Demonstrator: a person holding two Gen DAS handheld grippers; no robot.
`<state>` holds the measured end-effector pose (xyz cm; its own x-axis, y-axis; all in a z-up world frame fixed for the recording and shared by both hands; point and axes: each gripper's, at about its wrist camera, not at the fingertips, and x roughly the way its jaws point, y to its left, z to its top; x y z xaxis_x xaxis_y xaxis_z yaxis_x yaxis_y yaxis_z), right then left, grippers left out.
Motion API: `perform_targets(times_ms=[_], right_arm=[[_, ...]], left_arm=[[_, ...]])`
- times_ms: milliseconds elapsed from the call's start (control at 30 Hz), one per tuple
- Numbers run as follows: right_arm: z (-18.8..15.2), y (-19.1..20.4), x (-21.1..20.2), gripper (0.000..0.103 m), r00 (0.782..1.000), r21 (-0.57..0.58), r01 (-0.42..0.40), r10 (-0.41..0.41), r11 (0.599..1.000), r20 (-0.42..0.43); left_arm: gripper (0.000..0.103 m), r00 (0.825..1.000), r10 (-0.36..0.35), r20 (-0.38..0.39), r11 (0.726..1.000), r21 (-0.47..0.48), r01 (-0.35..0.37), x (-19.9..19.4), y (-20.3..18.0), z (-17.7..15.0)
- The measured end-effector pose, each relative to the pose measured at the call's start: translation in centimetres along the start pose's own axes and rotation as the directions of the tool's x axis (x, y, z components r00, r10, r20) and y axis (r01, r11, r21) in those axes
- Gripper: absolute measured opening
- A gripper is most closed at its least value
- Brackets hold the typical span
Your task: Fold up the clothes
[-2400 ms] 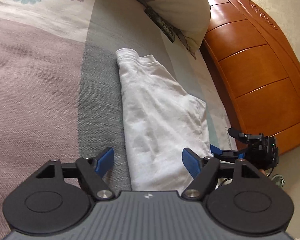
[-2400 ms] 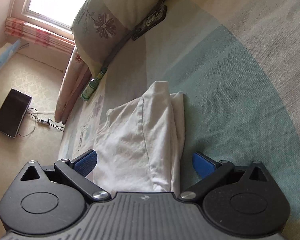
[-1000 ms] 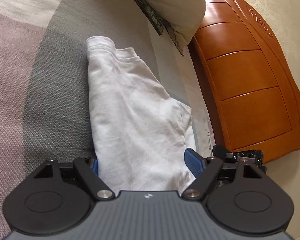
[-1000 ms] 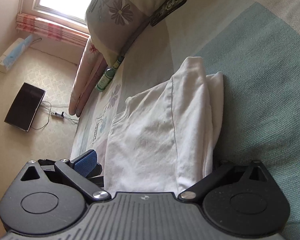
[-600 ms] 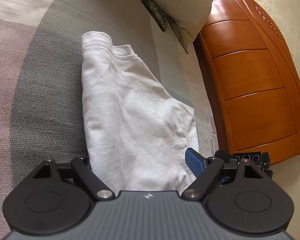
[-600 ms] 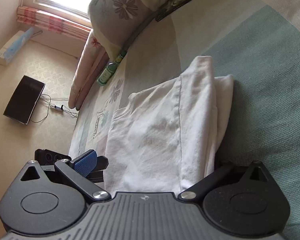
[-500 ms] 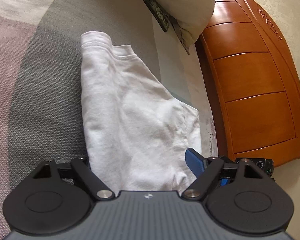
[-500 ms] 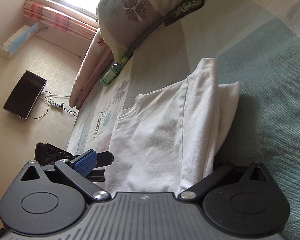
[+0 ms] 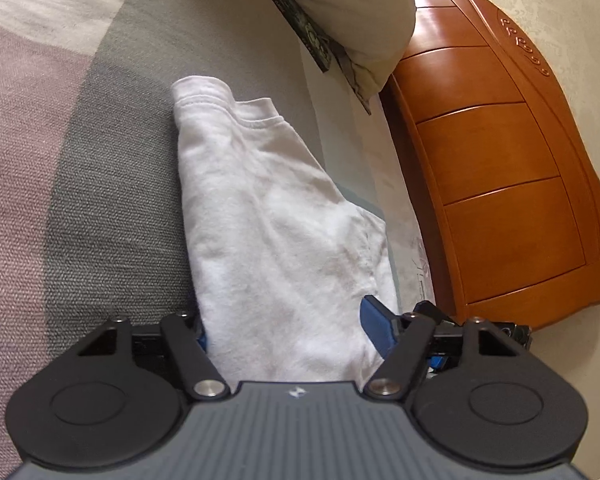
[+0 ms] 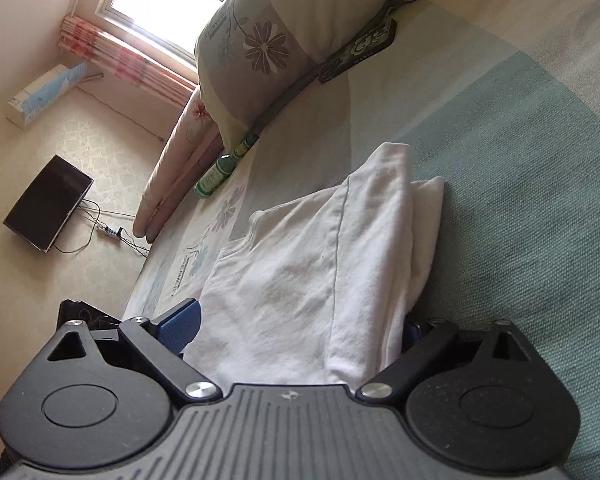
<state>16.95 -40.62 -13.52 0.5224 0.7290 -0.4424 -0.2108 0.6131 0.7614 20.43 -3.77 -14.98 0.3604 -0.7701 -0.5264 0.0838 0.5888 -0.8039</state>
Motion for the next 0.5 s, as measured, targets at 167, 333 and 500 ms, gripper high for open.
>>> perform_targets(times_ms=[167, 333, 500], right_arm=[[1.2, -1.2, 0.4, 0.079, 0.999, 0.064, -0.008, 0.01, 0.998, -0.044], [1.8, -0.6, 1.5, 0.072, 0.995, 0.04, 0.039, -0.035, 0.998, -0.095], [0.5, -2.7, 0.0, 0.033, 0.995, 0.099, 0.011, -0.001, 0.995, -0.104]], left_arm=[[0.036, 1.0, -0.013, -0.014, 0.999, -0.042, 0.013, 0.0, 1.4, 0.4], [0.036, 1.0, 0.023, -0.007, 0.999, 0.033, -0.022, 0.3, 0.4, -0.1], [0.036, 1.0, 0.003, -0.007, 0.999, 0.033, -0.003, -0.1, 0.9, -0.6]])
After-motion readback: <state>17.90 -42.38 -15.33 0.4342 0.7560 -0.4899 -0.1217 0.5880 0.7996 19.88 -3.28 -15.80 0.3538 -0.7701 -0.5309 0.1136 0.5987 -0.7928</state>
